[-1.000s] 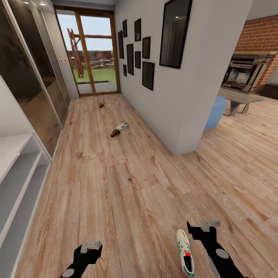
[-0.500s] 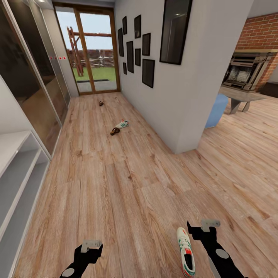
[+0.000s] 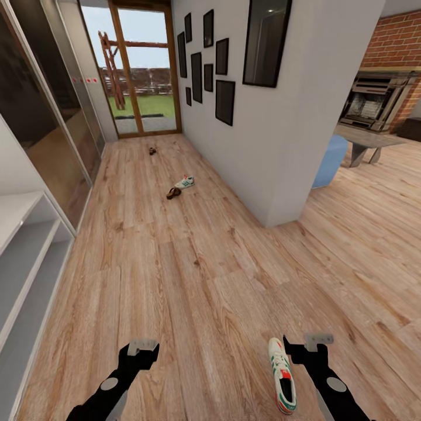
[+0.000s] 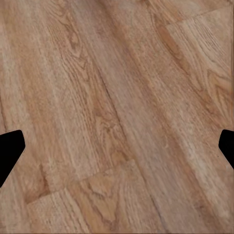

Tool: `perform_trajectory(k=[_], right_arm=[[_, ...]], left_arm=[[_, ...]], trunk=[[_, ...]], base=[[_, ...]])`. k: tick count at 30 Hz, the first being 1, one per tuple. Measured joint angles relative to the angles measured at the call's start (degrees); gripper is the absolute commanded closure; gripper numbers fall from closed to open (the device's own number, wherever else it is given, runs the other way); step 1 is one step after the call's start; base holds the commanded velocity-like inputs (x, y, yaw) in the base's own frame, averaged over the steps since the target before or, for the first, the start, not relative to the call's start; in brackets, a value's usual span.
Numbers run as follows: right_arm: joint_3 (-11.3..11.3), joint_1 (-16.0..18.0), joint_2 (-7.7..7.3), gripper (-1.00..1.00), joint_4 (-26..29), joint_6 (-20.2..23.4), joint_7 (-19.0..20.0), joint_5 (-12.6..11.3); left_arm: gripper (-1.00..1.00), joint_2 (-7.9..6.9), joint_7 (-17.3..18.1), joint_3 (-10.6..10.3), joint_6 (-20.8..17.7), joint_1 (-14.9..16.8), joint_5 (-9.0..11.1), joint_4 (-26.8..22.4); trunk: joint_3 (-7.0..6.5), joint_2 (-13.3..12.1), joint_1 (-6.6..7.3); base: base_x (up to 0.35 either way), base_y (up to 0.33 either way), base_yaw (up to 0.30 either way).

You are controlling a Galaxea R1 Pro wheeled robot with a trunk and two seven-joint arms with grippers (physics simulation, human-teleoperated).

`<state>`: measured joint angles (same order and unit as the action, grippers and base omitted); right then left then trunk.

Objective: Pick up the two gym shoes and the two sandals from the corridor floor and place them onto the hallstand (shoe rack) in the corridor, making sure they are on the rack and not on the floor. Arrange them so the two gym shoes are next to each other and the two sandals are next to each other.

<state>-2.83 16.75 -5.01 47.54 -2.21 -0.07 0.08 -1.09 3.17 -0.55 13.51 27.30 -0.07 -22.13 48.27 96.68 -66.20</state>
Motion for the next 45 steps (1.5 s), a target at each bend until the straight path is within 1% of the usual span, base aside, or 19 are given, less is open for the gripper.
perform_trajectory(k=[2,7,8,11,12,19,25,30,31,37,45], right_arm=[[0.01,-0.01,0.00,-1.00,-0.05,0.00,0.02,0.00],[-0.02,-0.03,-0.07,-1.00,-0.11,0.00,0.10,0.00],[-0.03,-0.03,-0.11,-1.00,-0.12,0.00,0.12,0.00],[-0.02,-0.05,-0.14,-1.00,-0.13,0.00,0.13,0.00],[0.00,-0.05,-0.15,-1.00,-0.13,0.00,0.14,0.00],[0.11,-0.05,-0.17,-1.00,-0.78,-0.02,0.15,0.00],[0.09,-0.03,-0.12,-1.00,-5.57,-0.20,0.20,-0.07],[0.10,-0.05,-0.16,-1.00,-6.81,-0.24,0.19,-0.06],[0.07,-0.07,-0.22,-1.00,-7.59,-0.30,0.17,-0.04],[0.06,-0.05,-0.21,-1.00,-10.23,-0.45,0.11,-0.08],[0.06,-0.05,-0.18,-1.00,-10.95,-0.51,0.07,-0.08]], left_arm=[[-1.00,0.04,0.35,-0.01,-2.34,0.56,0.00,-2.56],[-1.00,0.23,1.25,0.03,-9.97,1.67,0.09,-8.88],[-1.00,0.44,1.50,0.04,-12.42,1.92,0.12,-11.15],[-1.00,0.82,1.74,0.05,-14.65,2.15,0.13,-14.37],[-1.00,1.00,1.83,0.02,-15.45,2.21,0.14,-16.18],[-1.00,1.26,1.91,0.07,-16.73,1.65,0.18,-20.82],[-1.00,1.25,1.90,-0.05,-16.72,1.44,0.16,-21.48],[-1.00,1.46,1.91,-0.10,-16.72,1.43,0.15,-21.83],[-1.00,1.55,1.90,-0.67,-16.75,1.43,0.15,-21.93],[-1.00,1.63,1.77,-1.90,-16.71,1.43,0.15,-22.13],[-1.00,1.76,1.77,-2.12,-16.70,1.43,0.15,-22.15]], trunk=[[0.54,0.80,-0.44],[1.89,2.81,-1.54],[2.16,3.21,-1.76],[2.97,4.41,-2.42],[3.24,4.81,-2.64],[5.14,7.62,-4.17],[6.77,10.03,-5.49],[8.12,12.03,-6.59],[8.39,12.43,-6.81],[9.85,14.84,-8.13],[11.37,18.05,-9.89]], base=[[0.000,0.000,0.000],[0.000,0.000,0.000],[0.000,0.000,0.000],[0.000,0.000,0.000],[0.000,0.000,0.000],[0.000,0.000,0.000],[0.000,0.000,0.000],[0.000,0.000,0.000],[0.000,0.000,0.000],[0.000,0.000,0.000],[0.000,0.000,0.000]])
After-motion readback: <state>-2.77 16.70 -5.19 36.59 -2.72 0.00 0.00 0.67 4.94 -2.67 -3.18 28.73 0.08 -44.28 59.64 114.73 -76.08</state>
